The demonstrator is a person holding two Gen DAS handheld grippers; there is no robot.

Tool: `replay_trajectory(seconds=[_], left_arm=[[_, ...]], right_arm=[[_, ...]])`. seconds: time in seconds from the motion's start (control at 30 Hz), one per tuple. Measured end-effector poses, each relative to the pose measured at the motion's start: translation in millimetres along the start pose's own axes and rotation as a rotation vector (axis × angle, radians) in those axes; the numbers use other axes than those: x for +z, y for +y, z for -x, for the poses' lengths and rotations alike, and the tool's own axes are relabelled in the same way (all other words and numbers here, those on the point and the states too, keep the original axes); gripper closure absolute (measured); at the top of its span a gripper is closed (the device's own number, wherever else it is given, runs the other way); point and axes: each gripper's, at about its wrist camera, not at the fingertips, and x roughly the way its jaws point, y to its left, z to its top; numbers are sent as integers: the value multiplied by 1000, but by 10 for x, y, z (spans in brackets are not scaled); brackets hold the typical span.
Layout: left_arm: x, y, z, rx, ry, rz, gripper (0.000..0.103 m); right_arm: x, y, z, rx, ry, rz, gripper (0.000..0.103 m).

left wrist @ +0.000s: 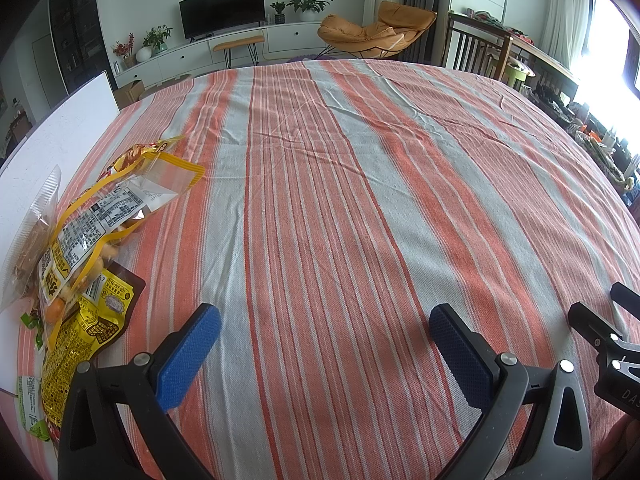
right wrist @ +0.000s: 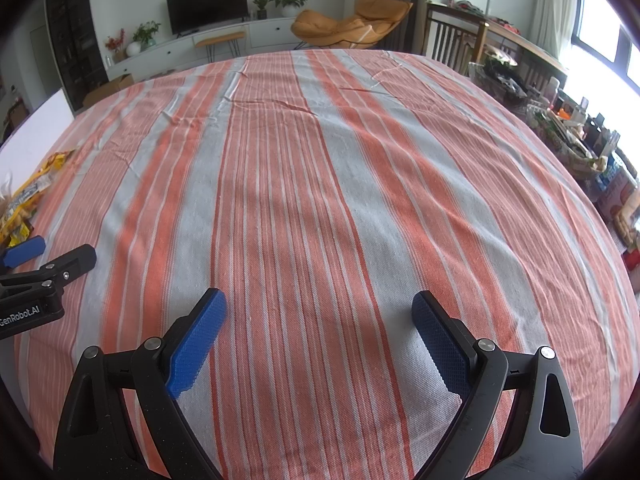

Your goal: Organize snacks

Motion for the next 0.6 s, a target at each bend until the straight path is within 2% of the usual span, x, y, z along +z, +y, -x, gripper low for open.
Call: replay_trajectory(seconds=[0.6], left_arm=[[-1,1,3,0,0,0,0]], right_arm=[[0,-3,1,1,0,-1,8]])
